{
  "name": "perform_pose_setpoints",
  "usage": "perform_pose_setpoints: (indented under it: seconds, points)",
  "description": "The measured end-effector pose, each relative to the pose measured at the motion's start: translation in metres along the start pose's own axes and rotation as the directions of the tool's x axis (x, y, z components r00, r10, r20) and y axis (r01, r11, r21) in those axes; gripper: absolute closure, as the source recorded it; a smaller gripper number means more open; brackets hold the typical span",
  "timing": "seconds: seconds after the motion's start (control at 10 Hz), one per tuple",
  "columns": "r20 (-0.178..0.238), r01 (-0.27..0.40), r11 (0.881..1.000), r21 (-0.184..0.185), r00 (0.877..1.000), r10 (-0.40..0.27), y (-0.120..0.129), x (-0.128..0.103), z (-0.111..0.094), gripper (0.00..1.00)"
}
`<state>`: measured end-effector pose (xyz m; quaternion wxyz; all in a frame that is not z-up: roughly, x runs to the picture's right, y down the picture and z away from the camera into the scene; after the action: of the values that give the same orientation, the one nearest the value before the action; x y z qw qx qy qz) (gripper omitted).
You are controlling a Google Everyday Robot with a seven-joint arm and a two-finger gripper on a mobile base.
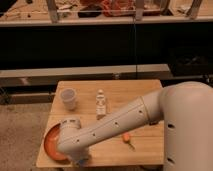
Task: Place the white sponge in the ceramic bowl
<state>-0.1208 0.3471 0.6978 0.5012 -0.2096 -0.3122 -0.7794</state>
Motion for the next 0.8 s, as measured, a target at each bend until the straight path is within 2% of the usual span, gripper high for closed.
perform_pose_setpoints:
  seconds: [0.8]
  points:
    - [-0.018, -0.001, 0.999, 0.037, 1.000, 0.001, -0.0051, 0.0082, -0.0065, 0.96]
